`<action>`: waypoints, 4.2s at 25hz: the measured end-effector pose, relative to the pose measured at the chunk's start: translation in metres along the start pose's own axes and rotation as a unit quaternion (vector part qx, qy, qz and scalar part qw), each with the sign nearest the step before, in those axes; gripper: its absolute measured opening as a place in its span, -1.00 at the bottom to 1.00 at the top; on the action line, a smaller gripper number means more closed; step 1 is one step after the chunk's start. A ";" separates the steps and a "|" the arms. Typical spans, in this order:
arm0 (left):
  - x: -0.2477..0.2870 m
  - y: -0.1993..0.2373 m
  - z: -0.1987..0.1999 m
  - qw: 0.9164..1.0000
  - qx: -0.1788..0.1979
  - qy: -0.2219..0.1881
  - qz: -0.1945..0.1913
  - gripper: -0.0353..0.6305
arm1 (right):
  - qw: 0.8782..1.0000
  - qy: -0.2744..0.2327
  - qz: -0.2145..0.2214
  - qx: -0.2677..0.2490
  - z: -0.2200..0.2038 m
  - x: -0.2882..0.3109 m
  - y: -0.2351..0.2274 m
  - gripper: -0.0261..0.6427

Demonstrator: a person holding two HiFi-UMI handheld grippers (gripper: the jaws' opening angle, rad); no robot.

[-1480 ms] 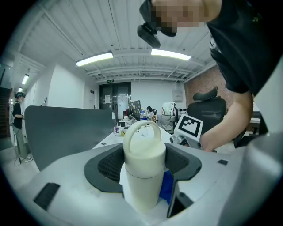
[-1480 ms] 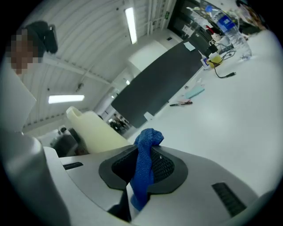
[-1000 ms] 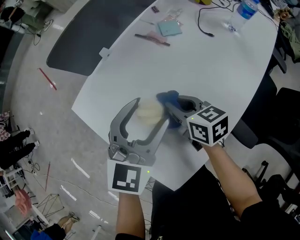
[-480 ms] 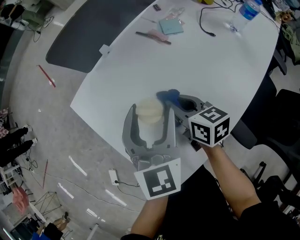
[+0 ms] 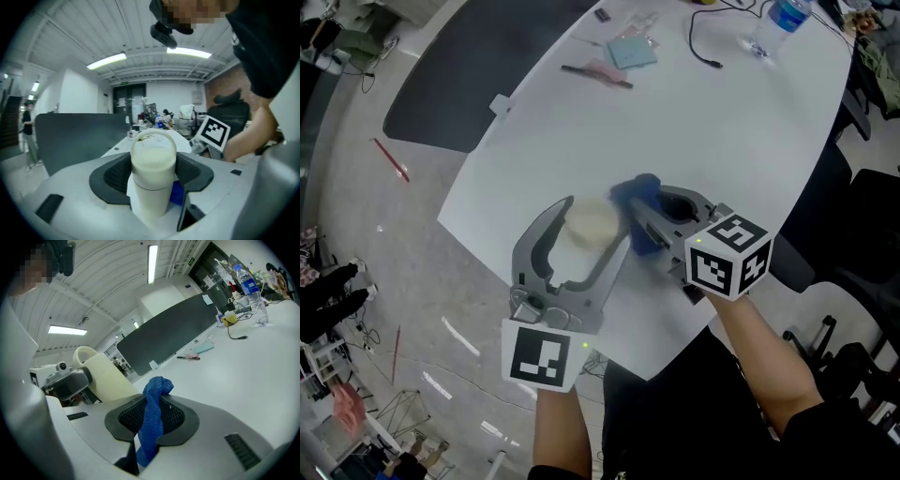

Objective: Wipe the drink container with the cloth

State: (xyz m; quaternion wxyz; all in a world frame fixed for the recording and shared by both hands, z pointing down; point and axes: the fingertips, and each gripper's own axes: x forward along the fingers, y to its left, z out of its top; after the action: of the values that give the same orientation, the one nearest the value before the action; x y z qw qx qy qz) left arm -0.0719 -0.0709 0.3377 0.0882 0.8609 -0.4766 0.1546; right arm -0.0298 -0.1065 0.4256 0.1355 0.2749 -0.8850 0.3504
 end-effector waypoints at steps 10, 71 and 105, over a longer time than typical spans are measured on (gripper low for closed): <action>0.006 -0.008 0.008 0.992 0.059 -0.020 -0.112 -0.05 | 0.984 -0.146 0.097 0.024 0.105 -0.045 0.060 -0.75; 0.009 0.000 0.009 0.995 0.047 -0.032 -0.087 -0.06 | 0.973 -0.175 0.123 0.090 0.085 -0.030 0.048 -0.75; 0.006 0.017 0.018 0.979 -0.032 -0.030 0.201 -0.04 | 0.997 0.024 -0.040 0.058 -0.018 0.022 -0.017 -0.75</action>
State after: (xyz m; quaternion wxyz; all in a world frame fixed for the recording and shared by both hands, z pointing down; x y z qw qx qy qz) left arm -0.0799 -0.0901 0.3233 0.0682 0.7489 -0.6467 0.1279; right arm -0.0365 -0.1130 0.4572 0.1542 0.3087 -0.8480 0.4024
